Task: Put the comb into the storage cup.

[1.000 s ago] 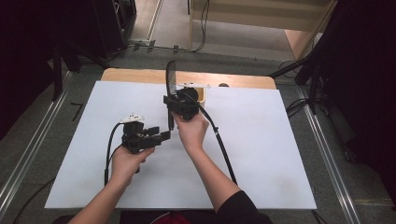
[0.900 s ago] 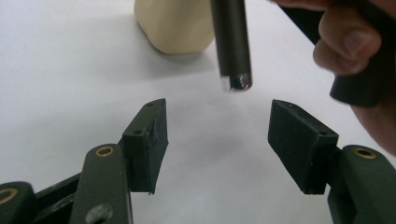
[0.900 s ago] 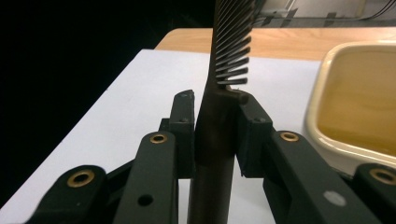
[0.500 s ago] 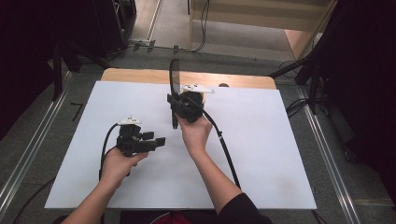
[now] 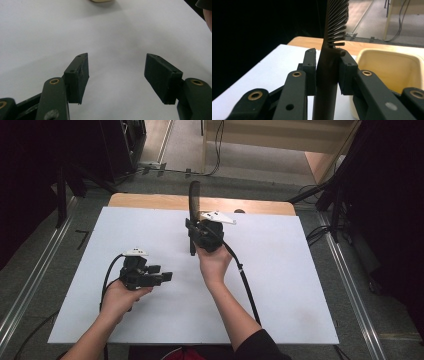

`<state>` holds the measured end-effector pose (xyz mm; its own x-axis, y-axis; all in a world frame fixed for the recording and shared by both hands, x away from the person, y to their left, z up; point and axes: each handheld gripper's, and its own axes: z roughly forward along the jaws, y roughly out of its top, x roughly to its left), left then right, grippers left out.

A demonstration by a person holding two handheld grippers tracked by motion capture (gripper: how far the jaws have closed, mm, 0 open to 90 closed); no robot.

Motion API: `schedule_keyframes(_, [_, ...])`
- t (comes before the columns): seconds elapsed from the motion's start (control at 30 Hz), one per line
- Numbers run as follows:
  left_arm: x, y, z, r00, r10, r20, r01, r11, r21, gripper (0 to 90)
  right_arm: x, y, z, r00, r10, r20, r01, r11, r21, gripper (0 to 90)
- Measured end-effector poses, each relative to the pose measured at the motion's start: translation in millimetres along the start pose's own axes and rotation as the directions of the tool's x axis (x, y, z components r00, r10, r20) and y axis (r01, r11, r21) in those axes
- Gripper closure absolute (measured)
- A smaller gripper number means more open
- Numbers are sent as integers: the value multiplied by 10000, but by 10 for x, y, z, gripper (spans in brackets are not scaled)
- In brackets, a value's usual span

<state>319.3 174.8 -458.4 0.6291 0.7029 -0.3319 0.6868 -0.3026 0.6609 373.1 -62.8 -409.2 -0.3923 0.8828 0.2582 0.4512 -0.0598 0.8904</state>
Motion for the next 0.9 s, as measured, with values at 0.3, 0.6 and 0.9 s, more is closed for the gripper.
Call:
schedule_keyframes(0.3, [2, -60, -40, 9996, 295, -35, -294, 9994, 183, 377, -82, -6, -79, 9997, 0, 236, 11, 9989, -473, 701])
schedule_keyframes(0.6, [10, -117, -64, 9991, 406, -98, -404, 9989, 254, 350, -131, 20, -122, 9995, 100, 292, -80, 9977, -675, 701])
schedule_keyframes(0.9, [14, -168, -109, 9983, 570, -75, -567, 9976, 388, 350, -169, 66, -161, 9994, 158, 317, -130, 9962, -866, 701])
